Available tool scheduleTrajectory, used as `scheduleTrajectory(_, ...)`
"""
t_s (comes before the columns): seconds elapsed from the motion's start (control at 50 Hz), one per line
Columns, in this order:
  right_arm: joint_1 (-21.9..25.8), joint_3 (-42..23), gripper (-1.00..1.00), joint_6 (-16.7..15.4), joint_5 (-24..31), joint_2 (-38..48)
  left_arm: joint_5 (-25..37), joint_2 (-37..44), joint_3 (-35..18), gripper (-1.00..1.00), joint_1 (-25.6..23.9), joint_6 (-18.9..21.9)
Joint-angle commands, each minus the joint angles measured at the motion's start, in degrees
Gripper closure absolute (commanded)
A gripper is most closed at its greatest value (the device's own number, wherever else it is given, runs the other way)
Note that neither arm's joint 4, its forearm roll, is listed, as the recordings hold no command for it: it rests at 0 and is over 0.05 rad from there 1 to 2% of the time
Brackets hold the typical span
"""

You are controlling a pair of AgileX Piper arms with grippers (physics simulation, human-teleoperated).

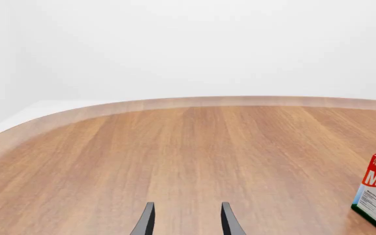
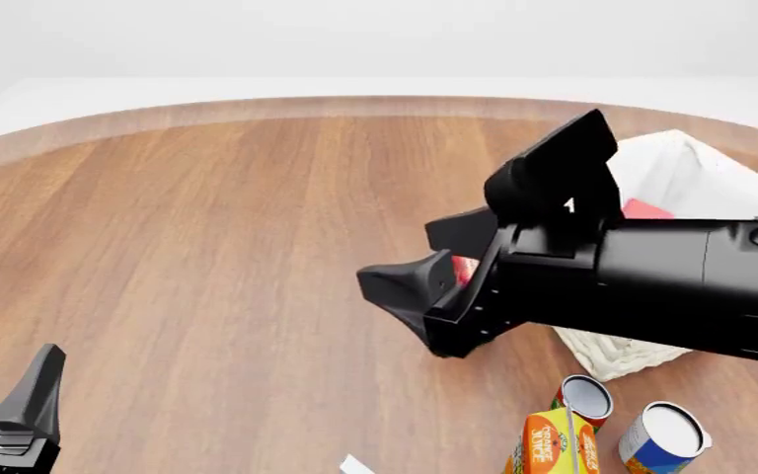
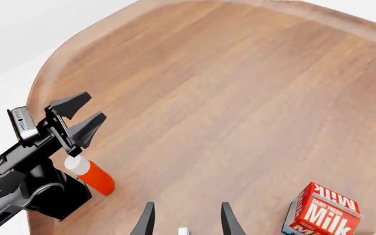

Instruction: Pick up the cream cheese box and the butter, and put them in the basket.

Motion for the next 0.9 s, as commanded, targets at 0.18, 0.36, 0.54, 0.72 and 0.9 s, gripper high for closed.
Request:
scheduleTrajectory(0.18, 1.29, 2.79, -1.00, 1.46, -1.87, 2.16, 0.00, 0.00, 0.00, -1.00, 0.00, 0.00)
scheduleTrajectory(0.36, 1.11, 4.25, -1.00, 1.85, -2.68, 3.09, 0.00, 0.00, 0.00, -1.00, 0.00, 0.00)
scheduleTrajectory(0.54, 1.09, 6.71, -1.00, 3.21, -5.09, 5.09, 0.00, 0.00, 0.00, -1.00, 0.00, 0.00)
scheduleTrajectory(0.72, 1.02, 7.74, -1.00, 3.84, -5.59, 5.48, 0.00, 0.00, 0.00, -1.00, 0.00, 0.00)
scheduleTrajectory(0.9, 0.64, 10.27, -1.00, 4.74, -7.19, 6.38, 0.00, 0.00, 0.00, -1.00, 0.00, 0.00)
